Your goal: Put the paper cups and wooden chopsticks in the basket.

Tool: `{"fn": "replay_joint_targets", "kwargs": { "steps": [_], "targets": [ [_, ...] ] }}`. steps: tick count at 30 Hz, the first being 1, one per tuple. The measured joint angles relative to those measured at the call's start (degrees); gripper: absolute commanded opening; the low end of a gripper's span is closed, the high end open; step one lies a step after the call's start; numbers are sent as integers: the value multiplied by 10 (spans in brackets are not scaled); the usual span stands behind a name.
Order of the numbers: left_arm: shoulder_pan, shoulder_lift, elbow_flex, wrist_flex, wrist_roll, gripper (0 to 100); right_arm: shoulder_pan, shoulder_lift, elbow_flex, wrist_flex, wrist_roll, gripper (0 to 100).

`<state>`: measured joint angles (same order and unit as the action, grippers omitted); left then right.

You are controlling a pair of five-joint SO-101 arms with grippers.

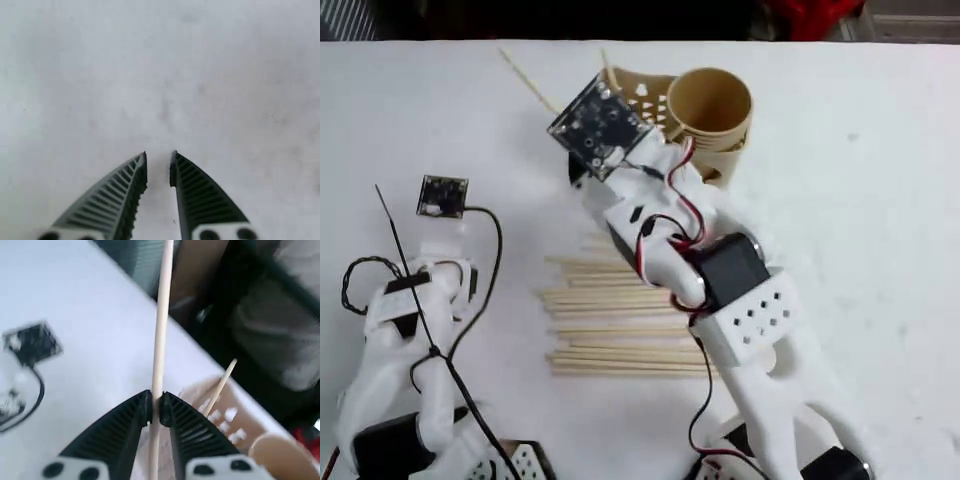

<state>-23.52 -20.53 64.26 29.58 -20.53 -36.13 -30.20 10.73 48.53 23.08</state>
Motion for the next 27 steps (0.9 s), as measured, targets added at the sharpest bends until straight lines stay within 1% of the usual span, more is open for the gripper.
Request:
{"fn": "replay_joint_targets", "kwargs": {
  "steps": [3,8,11,14,20,27],
  "targets": [
    [0,0,0,0,0,100,0,0,-7,-70,-16,18],
    [0,0,0,0,0,99,1,11,-7,-229,-31,18],
    [0,0,0,0,0,99,4,48,-7,-327,-31,18],
    [0,0,0,0,0,99,26,92,-7,-391,-31,18],
    [0,0,0,0,0,99,69,160,-7,-458,-31,18],
    [0,0,0,0,0,99,74,173,-7,-467,-36,18]
  ]
}}
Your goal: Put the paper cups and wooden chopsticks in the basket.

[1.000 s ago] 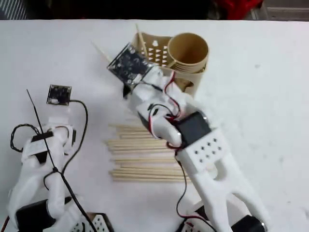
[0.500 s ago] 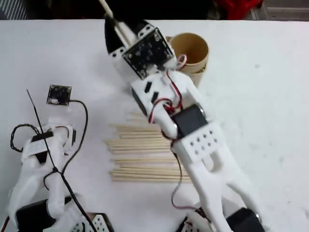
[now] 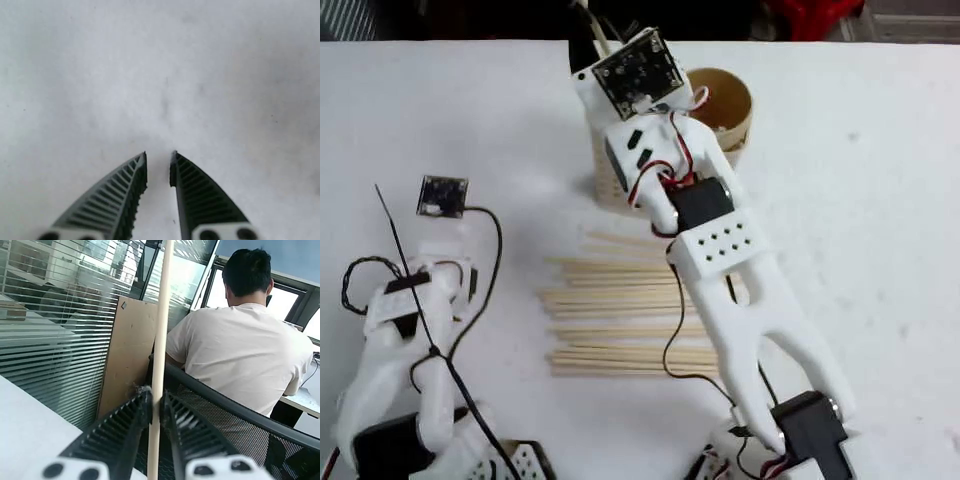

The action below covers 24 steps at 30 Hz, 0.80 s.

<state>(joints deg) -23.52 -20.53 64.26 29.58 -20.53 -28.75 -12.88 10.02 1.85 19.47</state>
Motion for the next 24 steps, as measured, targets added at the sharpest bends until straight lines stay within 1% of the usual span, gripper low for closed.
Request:
{"fn": "replay_joint_targets", "kwargs": {
  "steps": [5,11,16,21,24],
  "targets": [
    [0,0,0,0,0,99,0,0,0,-3,0,18],
    [0,0,0,0,0,99,0,-1,44,-74,0,18],
    [0,0,0,0,0,99,0,0,55,-88,0,20],
    [0,0,0,0,0,99,-1,0,55,-88,0,115],
    [0,0,0,0,0,99,-1,0,55,-87,0,101]
  ]
}}
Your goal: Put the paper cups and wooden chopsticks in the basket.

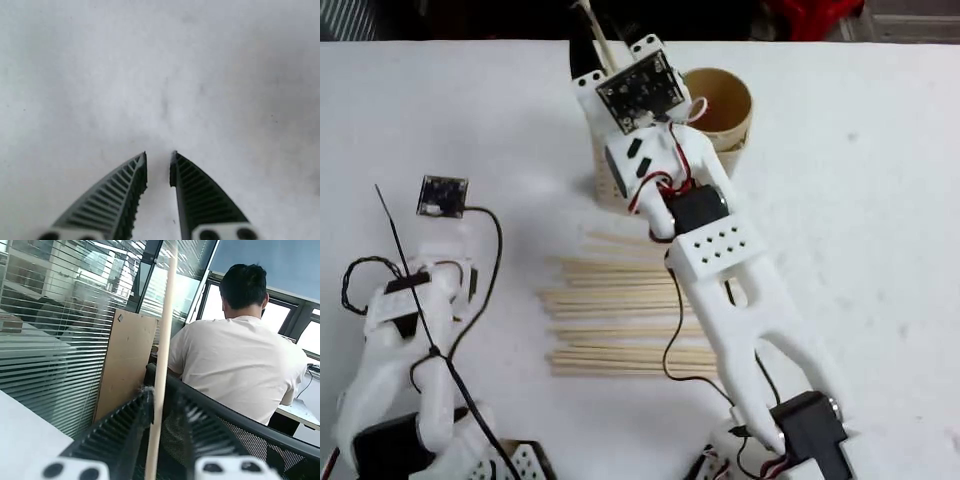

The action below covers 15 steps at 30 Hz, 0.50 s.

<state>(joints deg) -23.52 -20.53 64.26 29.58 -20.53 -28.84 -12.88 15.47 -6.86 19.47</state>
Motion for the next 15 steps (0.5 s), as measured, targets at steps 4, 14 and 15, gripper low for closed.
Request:
{"fn": "replay_joint_targets", "kwargs": {
  "steps": [4,14,15],
  "targets": [
    [0,0,0,0,0,99,0,0,0,6,0,60],
    [0,0,0,0,0,100,0,-12,0,174,0,18],
    [0,0,0,0,0,101,0,-24,1,217,0,19]
  ]
}}
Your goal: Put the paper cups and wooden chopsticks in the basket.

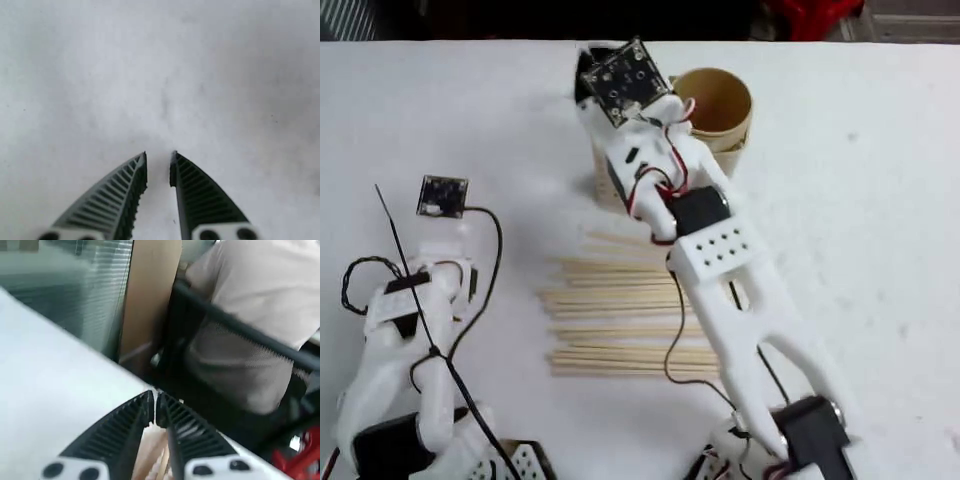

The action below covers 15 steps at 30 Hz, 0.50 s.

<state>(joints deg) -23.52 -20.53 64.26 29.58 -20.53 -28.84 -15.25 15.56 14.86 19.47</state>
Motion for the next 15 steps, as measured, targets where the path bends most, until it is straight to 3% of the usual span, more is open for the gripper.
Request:
{"fn": "replay_joint_targets", "kwargs": {
  "steps": [9,15],
  "targets": [
    [0,0,0,0,0,99,0,-101,7,372,1,21],
    [0,0,0,0,0,99,0,-125,87,424,1,22]
  ]
}}
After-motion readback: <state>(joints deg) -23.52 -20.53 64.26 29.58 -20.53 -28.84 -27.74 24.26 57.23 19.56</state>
